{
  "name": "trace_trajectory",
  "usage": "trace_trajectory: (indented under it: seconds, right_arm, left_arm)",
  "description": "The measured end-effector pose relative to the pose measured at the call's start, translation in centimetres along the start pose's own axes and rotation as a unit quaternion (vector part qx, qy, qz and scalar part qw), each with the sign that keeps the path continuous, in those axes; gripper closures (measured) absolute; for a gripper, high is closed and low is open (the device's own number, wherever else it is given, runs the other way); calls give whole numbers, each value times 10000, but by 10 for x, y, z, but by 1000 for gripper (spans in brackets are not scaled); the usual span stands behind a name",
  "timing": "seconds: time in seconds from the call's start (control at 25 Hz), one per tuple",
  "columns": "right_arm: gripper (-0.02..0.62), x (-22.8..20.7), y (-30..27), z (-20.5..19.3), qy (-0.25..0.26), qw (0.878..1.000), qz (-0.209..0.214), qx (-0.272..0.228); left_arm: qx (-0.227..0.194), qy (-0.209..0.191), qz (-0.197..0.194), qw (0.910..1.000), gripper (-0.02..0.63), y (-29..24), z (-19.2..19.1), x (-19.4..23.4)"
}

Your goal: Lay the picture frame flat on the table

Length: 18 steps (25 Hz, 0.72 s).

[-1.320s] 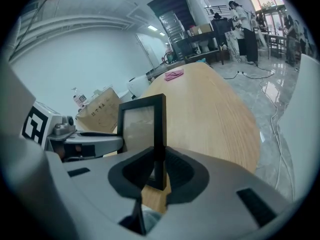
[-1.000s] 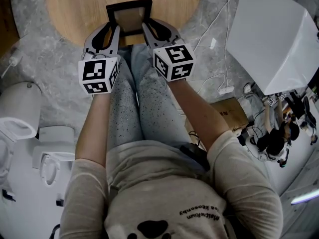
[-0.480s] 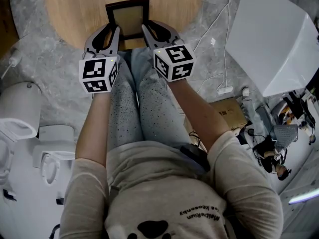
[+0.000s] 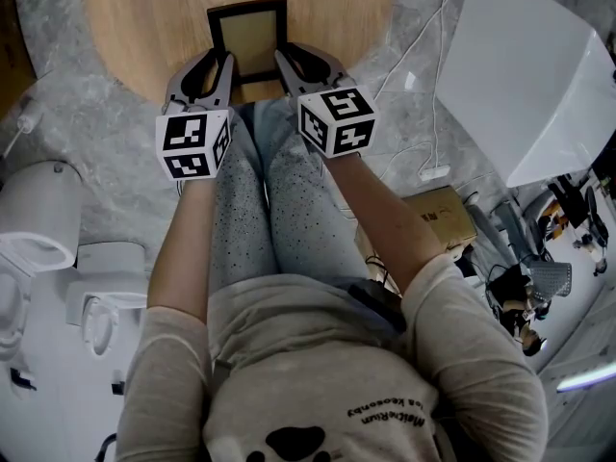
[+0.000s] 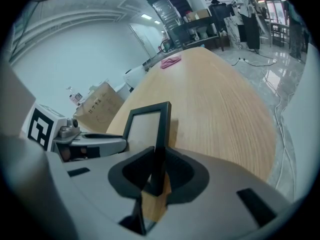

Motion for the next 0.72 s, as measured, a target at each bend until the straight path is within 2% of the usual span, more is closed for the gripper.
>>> trace_trajectory:
  seconds: [0.72]
  right_arm:
    - [523,-3,-5,-3,-168,9996,-172,116]
  left_arm:
    - [239,112,54,9996,512,-7,-4,3]
Point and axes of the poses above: the fingertips, and each gripper's own axes: y backward along the fingers, x to its left, z out of its top, the point moved 4 cm from there along y, backward along the fingers, and after that the axes turned 8 degrees about -x, right-handed, at the moved point
